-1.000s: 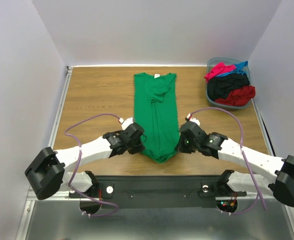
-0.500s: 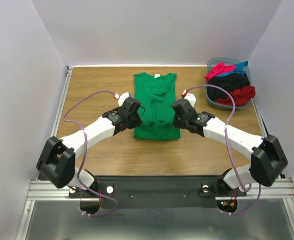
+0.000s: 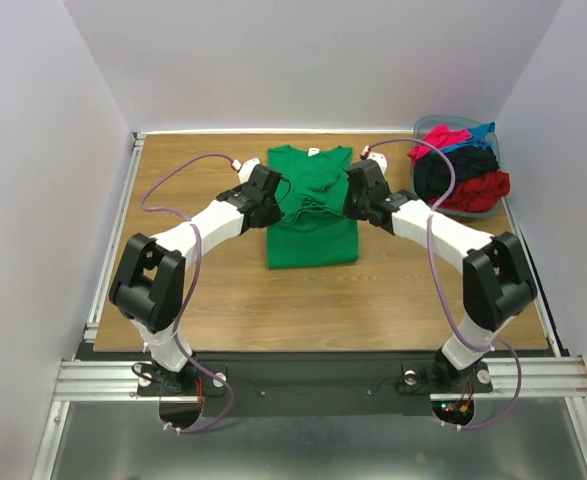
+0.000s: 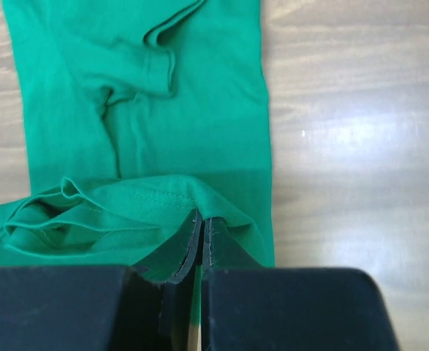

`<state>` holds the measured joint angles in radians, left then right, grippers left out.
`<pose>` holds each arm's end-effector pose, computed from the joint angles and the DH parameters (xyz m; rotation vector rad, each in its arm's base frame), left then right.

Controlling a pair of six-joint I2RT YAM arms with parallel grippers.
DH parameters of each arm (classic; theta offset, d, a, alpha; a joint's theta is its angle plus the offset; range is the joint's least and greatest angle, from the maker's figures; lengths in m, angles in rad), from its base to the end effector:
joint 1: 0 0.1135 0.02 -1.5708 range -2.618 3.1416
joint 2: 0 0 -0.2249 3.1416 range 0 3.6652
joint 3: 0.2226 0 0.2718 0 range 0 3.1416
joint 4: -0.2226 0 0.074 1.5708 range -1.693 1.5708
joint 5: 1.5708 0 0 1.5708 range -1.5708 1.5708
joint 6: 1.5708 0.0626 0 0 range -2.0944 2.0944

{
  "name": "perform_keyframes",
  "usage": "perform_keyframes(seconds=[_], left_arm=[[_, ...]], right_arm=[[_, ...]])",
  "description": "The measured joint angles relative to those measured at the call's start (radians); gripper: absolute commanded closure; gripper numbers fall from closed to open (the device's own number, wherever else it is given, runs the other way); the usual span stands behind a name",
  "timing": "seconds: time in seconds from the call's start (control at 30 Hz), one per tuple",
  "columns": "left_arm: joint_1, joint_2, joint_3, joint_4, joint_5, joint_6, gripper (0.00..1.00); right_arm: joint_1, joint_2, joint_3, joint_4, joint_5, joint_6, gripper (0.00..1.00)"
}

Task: Fold and stack the t-shirts
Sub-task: Fold the tshirt

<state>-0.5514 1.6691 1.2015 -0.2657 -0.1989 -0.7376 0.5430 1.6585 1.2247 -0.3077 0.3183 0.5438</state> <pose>0.3526 -0.2023 0.1808 -0.3187 2.3040 -0.4360 0.3559 0.1919 0.1904 0.1613 2.2697 0.2047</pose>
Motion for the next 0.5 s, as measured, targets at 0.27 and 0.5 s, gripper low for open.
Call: perform_keyframes(seconds=[0.27, 0.5], left_arm=[[0.038, 0.115, 0.084, 0.008, 0.015, 0.048, 1.00], [0.068, 0.186, 0.130, 0.038, 0.048, 0.105, 0.11]], right_arm=[[-0.059, 0.138, 0.069, 0.013, -0.071, -0.024, 1.00], [-0.084, 0.238, 0.143, 0.023, -0.104, -0.053, 0.73]])
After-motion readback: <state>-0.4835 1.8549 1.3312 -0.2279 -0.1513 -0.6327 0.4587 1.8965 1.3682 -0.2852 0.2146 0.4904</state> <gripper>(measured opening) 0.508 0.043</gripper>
